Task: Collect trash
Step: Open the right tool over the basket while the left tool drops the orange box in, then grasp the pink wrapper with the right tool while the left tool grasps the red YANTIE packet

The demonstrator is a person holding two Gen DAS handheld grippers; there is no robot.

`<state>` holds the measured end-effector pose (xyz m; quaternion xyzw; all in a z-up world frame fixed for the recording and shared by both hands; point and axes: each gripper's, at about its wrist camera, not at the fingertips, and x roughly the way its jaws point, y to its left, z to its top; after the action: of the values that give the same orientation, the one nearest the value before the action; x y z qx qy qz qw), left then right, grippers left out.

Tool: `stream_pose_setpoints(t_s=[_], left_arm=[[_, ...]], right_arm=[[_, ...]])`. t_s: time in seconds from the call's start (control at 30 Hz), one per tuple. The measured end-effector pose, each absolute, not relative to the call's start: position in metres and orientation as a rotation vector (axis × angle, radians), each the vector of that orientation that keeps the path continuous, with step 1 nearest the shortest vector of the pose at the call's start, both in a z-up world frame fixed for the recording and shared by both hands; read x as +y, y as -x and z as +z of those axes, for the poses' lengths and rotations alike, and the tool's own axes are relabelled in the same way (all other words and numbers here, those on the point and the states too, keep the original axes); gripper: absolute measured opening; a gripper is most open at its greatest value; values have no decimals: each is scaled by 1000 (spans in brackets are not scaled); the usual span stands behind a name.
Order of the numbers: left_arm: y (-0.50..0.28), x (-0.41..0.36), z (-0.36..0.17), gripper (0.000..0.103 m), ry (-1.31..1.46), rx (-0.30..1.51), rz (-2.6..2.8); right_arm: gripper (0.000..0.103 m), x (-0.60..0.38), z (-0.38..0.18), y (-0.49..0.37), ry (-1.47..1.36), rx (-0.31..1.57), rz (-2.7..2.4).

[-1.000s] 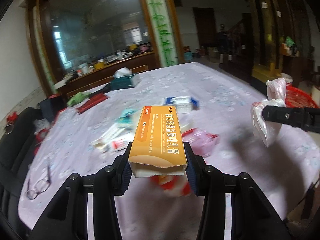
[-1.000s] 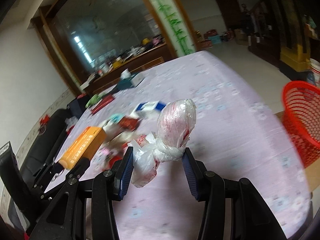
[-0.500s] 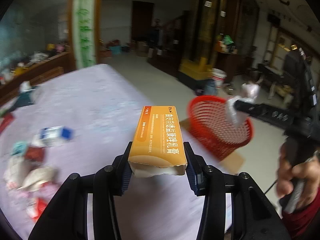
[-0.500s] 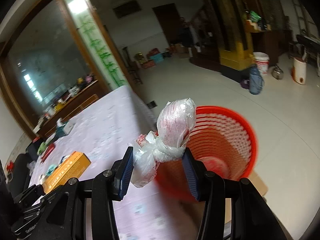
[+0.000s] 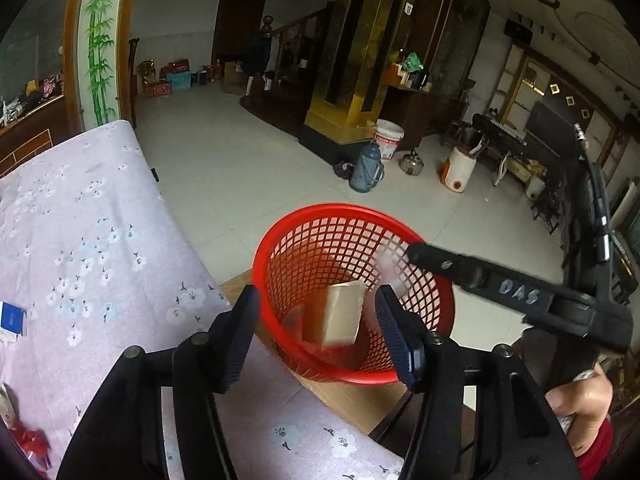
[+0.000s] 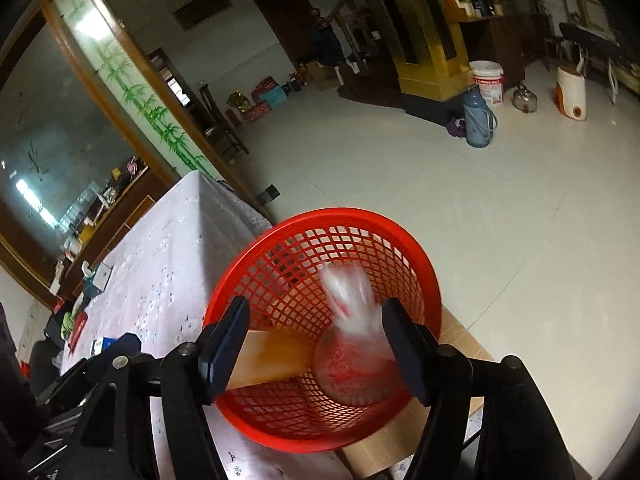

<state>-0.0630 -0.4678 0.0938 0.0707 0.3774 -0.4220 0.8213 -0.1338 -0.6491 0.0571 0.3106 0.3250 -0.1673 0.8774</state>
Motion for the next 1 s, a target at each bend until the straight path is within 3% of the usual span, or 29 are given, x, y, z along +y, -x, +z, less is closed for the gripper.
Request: stream_pose_setpoints(t_s=[0.5,1.0], left_arm=[[103,-354,111,63,-170,722,-743],[99,-118,77,67,71,823,-398]], right_arm=[[73,-557,69,142,-573,648,-115],[73,-394,64,94,-428,760,203]])
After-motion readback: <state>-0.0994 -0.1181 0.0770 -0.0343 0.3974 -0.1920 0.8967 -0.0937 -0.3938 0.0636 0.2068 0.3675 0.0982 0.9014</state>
